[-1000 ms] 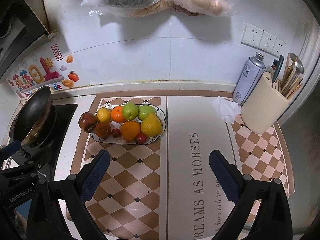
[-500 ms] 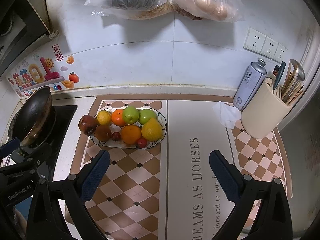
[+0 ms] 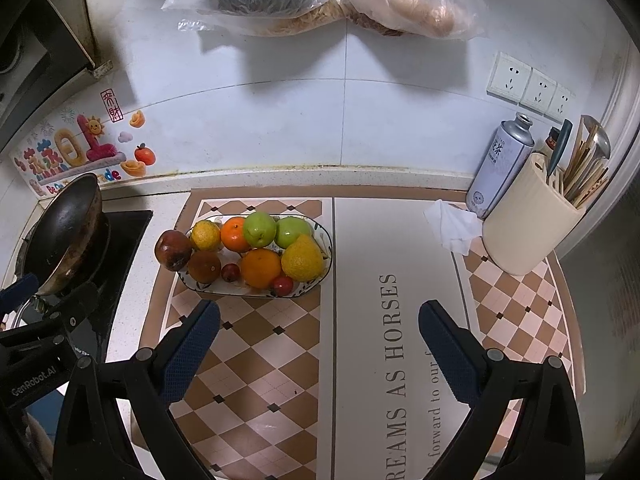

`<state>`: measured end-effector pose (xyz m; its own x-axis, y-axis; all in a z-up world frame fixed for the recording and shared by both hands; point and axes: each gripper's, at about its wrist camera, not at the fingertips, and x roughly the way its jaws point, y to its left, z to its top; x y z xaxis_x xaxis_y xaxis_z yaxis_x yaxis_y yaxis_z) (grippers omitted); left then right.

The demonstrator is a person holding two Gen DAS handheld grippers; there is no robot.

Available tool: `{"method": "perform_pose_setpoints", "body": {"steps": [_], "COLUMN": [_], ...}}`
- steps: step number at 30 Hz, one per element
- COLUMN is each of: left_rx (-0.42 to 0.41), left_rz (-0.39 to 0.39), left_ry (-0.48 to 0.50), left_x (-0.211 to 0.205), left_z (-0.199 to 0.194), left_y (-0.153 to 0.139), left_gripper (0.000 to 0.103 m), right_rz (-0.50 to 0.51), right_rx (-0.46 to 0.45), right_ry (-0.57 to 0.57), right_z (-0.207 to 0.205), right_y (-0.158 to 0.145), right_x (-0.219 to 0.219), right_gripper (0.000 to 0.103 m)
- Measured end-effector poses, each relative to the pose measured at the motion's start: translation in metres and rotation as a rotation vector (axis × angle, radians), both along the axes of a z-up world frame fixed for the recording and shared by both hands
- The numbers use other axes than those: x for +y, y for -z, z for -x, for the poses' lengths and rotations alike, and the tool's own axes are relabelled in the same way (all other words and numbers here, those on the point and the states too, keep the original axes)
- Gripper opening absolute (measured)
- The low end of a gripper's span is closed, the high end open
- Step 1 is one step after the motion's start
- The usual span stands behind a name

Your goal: Organize fruits

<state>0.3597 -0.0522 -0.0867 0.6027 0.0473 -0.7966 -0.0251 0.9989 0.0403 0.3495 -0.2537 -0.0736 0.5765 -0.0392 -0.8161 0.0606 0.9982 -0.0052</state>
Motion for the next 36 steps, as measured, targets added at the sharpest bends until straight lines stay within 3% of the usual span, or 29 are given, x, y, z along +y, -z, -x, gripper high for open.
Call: {"method": "perform_pose_setpoints", "body": {"steps": [36], "left_rx": [-0.026], "left_rz": [-0.031], "left_ry": [0.0], "left_x": [-0.003], "left_z": [0.014], "left_y": [-0.004], "left_gripper": [0.102], "right_rz": [-0.004], "right_rx": [0.002], "right_ry": [-0.005], "right_z": [0.011], "right_y": [-0.001], "right_x": [0.0], "right_gripper": [0.102]}}
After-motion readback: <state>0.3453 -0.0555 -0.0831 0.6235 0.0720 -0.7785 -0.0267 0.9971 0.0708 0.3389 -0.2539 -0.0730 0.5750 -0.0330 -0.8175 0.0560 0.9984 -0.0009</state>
